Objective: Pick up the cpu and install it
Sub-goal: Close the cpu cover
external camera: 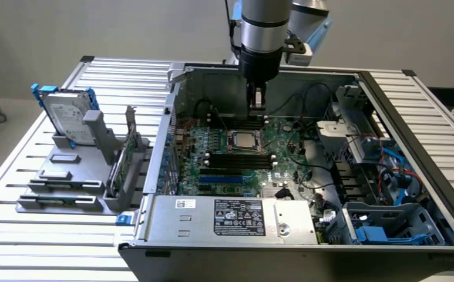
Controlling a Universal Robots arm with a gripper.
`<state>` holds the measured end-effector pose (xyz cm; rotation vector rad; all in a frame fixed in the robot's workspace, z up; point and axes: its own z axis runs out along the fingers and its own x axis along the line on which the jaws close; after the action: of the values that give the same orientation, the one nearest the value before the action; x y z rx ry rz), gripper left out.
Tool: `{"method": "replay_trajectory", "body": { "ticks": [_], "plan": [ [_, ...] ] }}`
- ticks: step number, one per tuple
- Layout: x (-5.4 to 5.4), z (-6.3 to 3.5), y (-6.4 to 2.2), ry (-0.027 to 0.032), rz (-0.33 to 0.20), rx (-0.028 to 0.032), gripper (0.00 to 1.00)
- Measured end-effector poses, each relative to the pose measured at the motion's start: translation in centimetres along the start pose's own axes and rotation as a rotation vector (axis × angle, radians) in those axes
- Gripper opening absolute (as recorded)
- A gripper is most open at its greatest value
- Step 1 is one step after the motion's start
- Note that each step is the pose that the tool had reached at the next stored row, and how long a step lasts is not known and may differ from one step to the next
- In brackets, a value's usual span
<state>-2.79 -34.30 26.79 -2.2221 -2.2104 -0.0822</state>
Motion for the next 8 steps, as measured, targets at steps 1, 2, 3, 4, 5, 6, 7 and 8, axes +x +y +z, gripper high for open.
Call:
{"method": "replay_trajectory", "body": {
  "ticks": [1,2,3,4,5,6,7,8],
  "plan": [
    [0.0,-0.12,0.45,0.0001,0.0,0.0003,0.11],
    [0.0,-0.21,0.91,0.0001,-0.001,0.0003,0.11],
    [0.0,-0.28,1.34,0.0002,-0.002,0.0004,0.11],
    [0.0,-0.34,1.78,0.0001,-0.002,0.0004,0.11],
    [0.0,-0.39,2.22,0.0002,-0.003,0.0004,0.11],
    [0.0,-0.43,2.64,0.0002,-0.003,0.0004,0.11],
    [0.0,-0.44,3.09,0.0003,-0.004,0.0004,0.11],
    [0.0,-0.44,3.54,0.0004,-0.004,0.0004,0.11]
  ]
}}
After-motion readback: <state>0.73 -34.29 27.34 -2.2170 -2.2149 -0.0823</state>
